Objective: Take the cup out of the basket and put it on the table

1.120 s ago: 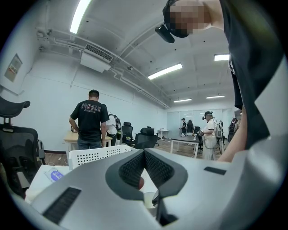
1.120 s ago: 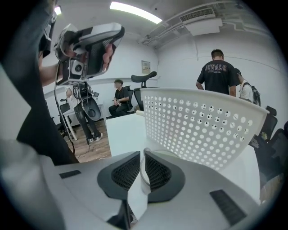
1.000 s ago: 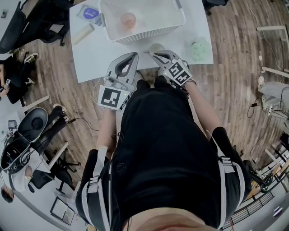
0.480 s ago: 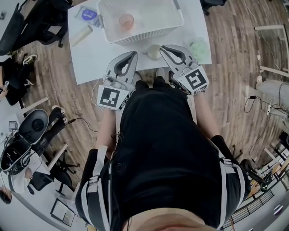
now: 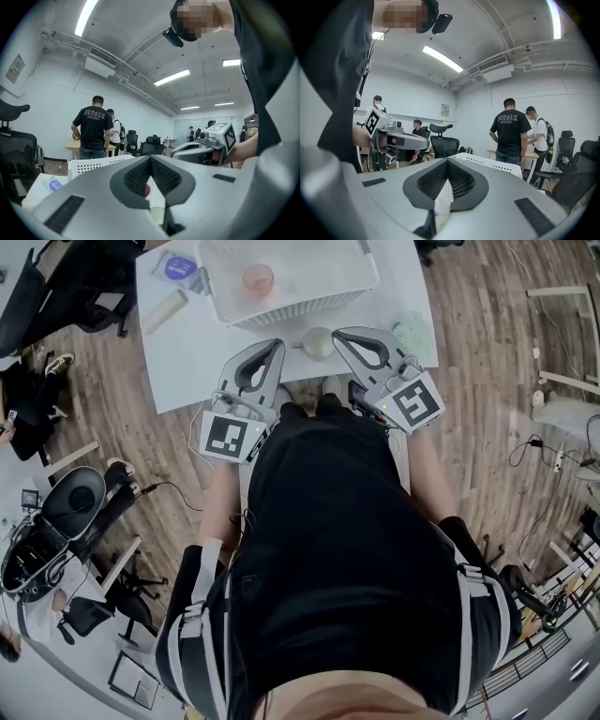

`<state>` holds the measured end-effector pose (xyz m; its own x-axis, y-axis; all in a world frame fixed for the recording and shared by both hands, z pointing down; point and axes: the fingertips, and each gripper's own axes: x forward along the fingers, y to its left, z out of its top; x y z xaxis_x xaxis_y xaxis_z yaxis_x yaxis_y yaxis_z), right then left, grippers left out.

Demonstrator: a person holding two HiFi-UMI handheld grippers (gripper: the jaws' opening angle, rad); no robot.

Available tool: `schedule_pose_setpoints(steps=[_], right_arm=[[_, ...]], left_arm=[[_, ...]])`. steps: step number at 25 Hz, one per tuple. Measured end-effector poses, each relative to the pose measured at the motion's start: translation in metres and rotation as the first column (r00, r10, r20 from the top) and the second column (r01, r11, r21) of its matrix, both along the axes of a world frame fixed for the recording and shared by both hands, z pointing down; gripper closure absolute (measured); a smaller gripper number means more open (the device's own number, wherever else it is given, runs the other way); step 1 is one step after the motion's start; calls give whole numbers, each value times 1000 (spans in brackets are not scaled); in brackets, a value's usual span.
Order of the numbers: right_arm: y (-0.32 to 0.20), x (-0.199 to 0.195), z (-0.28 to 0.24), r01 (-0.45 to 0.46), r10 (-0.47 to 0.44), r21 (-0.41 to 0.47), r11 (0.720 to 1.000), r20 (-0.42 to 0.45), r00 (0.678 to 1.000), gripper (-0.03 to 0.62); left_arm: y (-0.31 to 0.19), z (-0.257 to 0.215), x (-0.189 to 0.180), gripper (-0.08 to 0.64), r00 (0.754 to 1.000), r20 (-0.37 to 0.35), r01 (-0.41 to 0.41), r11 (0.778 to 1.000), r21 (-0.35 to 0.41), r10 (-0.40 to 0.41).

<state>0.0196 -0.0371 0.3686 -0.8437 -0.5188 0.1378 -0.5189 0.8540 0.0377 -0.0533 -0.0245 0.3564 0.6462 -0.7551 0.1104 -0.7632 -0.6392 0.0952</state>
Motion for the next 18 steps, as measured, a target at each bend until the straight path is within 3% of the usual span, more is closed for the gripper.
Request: schedule_pose_setpoints(steps=[7,12,18], right_arm=[[-1,-1,-3,-8,8,-2,1000,15,1000,574],[0,1,-8,-8,8,-6,1000,25,1000,574],[-5,-2,-6,1,-1,-8,1000,24,1000,574]], left_arm=[[1,3,0,543,999,47,-15,1000,-20,16],[2,-4,5,543,1000,-4,-18,1000,-2,18],[-3,-3,0,543,1000,3,-8,1000,1,8]])
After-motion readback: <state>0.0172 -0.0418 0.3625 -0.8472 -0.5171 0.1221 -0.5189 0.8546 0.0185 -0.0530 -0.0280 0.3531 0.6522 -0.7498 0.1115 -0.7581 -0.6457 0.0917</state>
